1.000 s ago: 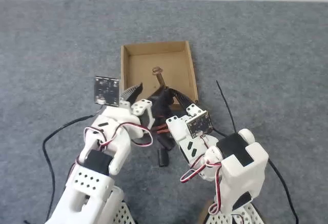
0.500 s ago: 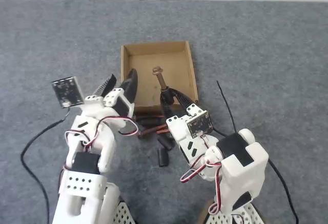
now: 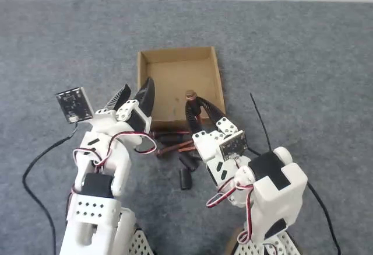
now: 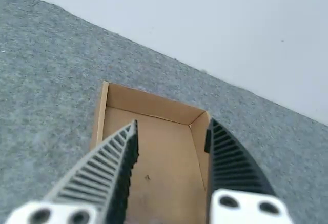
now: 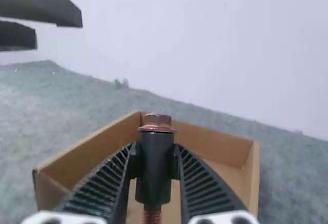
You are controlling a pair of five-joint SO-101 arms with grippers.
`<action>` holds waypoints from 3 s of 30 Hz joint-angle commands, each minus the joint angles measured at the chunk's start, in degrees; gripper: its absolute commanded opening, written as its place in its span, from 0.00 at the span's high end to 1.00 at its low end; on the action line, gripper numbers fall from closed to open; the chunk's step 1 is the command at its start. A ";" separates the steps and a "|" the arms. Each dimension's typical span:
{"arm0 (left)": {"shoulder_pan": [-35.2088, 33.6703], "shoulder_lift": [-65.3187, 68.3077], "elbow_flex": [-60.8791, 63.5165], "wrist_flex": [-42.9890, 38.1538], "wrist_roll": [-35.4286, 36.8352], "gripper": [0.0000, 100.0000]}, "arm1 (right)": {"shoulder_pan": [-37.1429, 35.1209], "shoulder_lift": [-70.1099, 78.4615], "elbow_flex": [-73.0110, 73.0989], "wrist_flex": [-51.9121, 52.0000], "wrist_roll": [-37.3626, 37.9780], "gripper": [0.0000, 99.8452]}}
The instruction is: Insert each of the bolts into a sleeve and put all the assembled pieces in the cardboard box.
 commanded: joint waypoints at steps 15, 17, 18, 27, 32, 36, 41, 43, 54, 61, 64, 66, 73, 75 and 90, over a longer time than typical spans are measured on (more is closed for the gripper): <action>-0.79 26.37 -14.11 -2.11 0.18 0.80 | 2.42 -3.91 0.26 -3.12 -0.09 0.99; -1.93 29.80 -15.96 -1.93 0.18 0.80 | 2.42 -3.91 0.26 -3.12 -0.09 0.99; -2.37 30.86 -16.48 -1.93 0.18 0.80 | 2.42 -3.91 0.44 -3.12 0.00 0.99; -2.02 32.00 -16.75 -1.85 -4.75 1.00 | 2.24 -3.91 0.88 -3.12 0.00 0.99; -2.55 31.65 -17.01 5.36 -5.19 0.99 | 2.51 -3.91 1.05 -3.12 0.00 0.99; -2.64 31.65 -17.71 17.32 -9.23 0.99 | 2.15 -3.91 2.29 -3.47 0.00 0.99; -4.92 32.09 -19.91 29.01 -18.81 0.99 | 2.33 -3.91 2.29 -3.47 0.09 0.99; -7.21 32.09 -19.65 31.65 -20.84 0.99 | 2.51 -3.91 2.37 -3.47 0.09 0.99; -15.30 32.00 -12.79 32.79 -35.25 0.99 | 2.51 -13.23 6.77 2.33 -0.18 0.99; -15.38 32.09 -12.35 30.77 -35.52 0.99 | 7.69 -23.16 8.70 10.95 0.00 0.99; -15.56 32.18 -12.26 29.45 -35.34 0.99 | 9.89 -27.03 9.85 11.30 -0.18 0.99; -15.56 32.18 -12.26 29.36 -35.43 0.99 | 10.07 -29.41 10.81 13.76 -0.09 0.99; -15.65 32.18 -12.62 29.45 -35.69 0.99 | 10.24 -38.37 10.90 29.67 0.00 0.99; -15.65 32.18 -12.70 29.63 -35.69 0.99 | 10.24 -42.33 10.90 33.80 0.00 0.99; -23.03 61.89 -35.30 33.93 -35.69 0.99 | 10.24 -74.33 0.26 89.36 -0.26 0.99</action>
